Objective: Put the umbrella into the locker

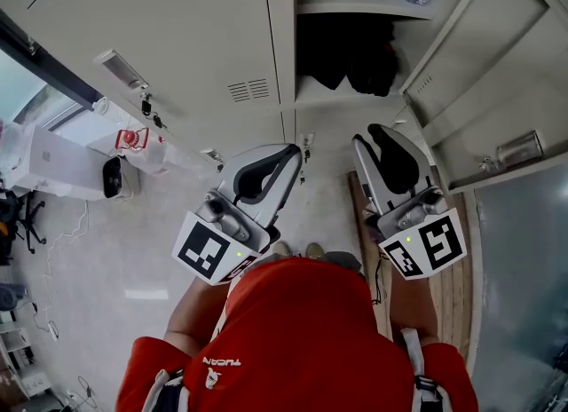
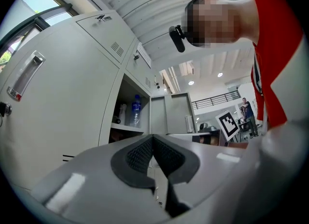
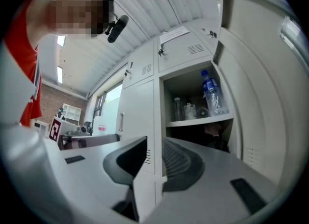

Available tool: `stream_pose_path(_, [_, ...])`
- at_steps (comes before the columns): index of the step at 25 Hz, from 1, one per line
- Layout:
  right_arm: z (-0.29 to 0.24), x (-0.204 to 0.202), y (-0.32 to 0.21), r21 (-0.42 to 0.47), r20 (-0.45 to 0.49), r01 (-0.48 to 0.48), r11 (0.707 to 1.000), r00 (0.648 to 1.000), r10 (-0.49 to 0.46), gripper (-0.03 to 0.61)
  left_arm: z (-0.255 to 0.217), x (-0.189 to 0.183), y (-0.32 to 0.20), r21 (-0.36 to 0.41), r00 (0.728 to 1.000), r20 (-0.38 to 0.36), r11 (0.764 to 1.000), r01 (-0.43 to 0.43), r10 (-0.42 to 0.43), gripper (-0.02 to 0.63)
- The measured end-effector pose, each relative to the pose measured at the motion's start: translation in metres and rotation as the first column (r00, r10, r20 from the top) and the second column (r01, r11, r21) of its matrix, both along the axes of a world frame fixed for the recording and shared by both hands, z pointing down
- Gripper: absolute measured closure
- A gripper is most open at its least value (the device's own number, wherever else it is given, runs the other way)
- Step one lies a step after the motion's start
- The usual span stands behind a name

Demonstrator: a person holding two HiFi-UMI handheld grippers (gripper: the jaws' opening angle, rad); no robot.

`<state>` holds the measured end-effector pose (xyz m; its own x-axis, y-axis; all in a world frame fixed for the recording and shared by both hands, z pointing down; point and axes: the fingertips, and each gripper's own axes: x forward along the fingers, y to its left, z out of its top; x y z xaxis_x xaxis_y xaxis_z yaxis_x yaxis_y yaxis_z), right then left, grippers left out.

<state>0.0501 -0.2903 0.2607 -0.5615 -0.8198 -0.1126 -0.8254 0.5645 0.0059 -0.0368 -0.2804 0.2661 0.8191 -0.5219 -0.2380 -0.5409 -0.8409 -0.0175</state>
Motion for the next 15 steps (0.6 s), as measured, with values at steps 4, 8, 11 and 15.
stream_pose_path(4, [0.011, -0.019, 0.02, -0.003, -0.022, 0.088, 0.996, 0.996, -0.088, 0.566, 0.003, 0.002, 0.011, -0.001, 1.0, 0.008, 1.0, -0.013, 0.013, 0.609])
stream_pose_path(8, [0.021, -0.032, 0.034, -0.001, -0.038, 0.133, 0.991, 0.99, -0.133, 0.577, 0.006, 0.003, 0.017, -0.013, 1.0, 0.011, 1.0, -0.017, 0.017, 0.609])
stream_pose_path(11, [0.024, -0.037, 0.04, 0.003, -0.039, 0.149, 0.989, 0.988, -0.149, 0.577, 0.008, 0.004, 0.019, -0.018, 1.0, 0.014, 1.0, -0.016, 0.016, 0.609])
stream_pose_path(15, [0.025, -0.04, 0.043, 0.0, -0.04, 0.162, 0.987, 0.986, -0.162, 0.577, 0.009, 0.004, 0.021, -0.019, 1.0, 0.017, 1.0, -0.014, 0.014, 0.609])
